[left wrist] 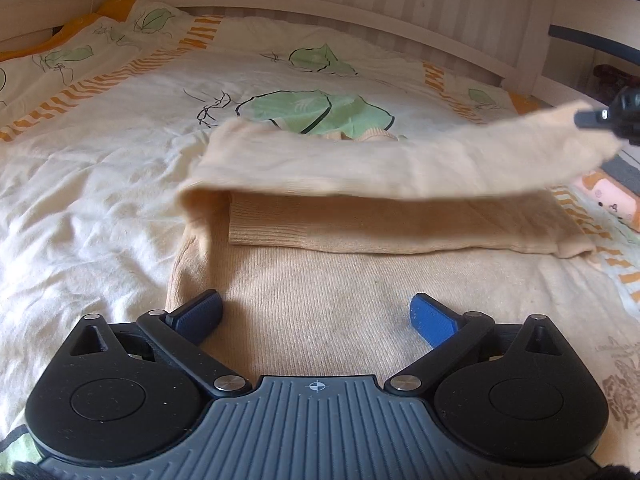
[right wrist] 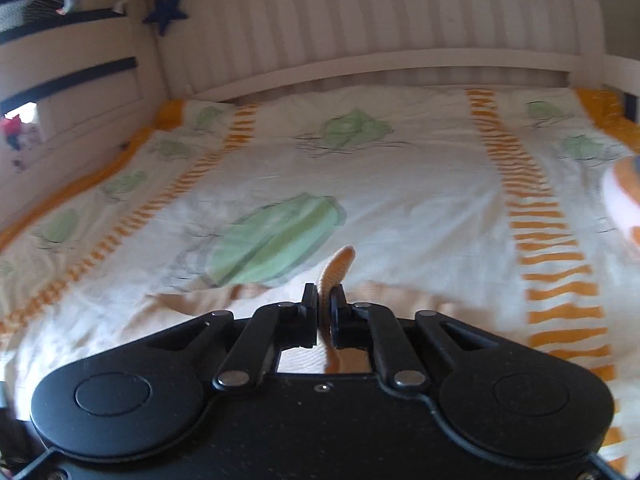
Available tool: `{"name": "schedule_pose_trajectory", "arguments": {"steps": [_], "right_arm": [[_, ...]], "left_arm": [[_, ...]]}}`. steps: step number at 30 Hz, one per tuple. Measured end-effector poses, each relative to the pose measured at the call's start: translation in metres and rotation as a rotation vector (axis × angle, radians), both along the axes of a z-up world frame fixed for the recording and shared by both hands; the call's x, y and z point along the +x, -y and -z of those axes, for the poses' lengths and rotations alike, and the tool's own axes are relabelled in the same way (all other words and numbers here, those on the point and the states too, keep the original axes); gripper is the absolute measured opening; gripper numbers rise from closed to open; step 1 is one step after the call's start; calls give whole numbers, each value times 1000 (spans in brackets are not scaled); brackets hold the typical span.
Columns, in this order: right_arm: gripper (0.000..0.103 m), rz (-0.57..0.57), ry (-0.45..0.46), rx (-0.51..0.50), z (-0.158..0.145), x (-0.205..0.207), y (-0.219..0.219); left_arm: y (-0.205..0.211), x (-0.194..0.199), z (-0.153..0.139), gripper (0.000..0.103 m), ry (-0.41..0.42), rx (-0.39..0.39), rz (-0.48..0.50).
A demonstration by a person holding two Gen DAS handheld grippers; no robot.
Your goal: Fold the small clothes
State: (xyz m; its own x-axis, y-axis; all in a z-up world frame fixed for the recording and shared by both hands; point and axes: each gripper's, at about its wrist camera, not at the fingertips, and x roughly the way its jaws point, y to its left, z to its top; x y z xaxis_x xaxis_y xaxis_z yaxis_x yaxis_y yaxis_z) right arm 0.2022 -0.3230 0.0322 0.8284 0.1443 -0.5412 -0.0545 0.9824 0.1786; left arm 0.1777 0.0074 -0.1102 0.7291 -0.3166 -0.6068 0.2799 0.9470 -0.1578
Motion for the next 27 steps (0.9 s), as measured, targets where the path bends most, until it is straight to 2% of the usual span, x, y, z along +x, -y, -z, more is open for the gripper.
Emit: {"name": "schedule_pose_trajectory", "arguments": {"steps": [7, 11, 14, 15, 18, 19, 20, 21, 23, 27], "right_arm": [[13, 69, -159, -124, 55, 22, 26], [14, 78, -155, -117, 67, 19, 32], [22, 103, -197, -112, 82, 18, 38], [22, 109, -208, -117, 88, 17, 39], [25, 119, -164, -99, 96, 7, 44], [29, 125, -150, -91, 98, 4, 45], [40, 137, -133, -81, 99, 0, 47], [58, 153, -118, -76, 101, -3, 49], [78, 171, -93, -54, 107, -10, 55], [78, 171, -40, 26, 114, -19, 67]], "left_arm": [[0, -1, 0, 102, 0, -1, -1], [0, 0, -1, 102, -1, -2, -1], [0, 0, -1, 102, -3, -8, -1], [-1, 0, -1, 102, -6, -14, -1], [-5, 0, -2, 102, -13, -38, -1], [-5, 1, -3, 102, -16, -42, -1], [-5, 1, -3, 102, -20, -41, -2], [-4, 1, -4, 102, -22, -36, -1], [-3, 2, -6, 102, -24, -24, 0], [1, -1, -10, 102, -21, 9, 10]]}}
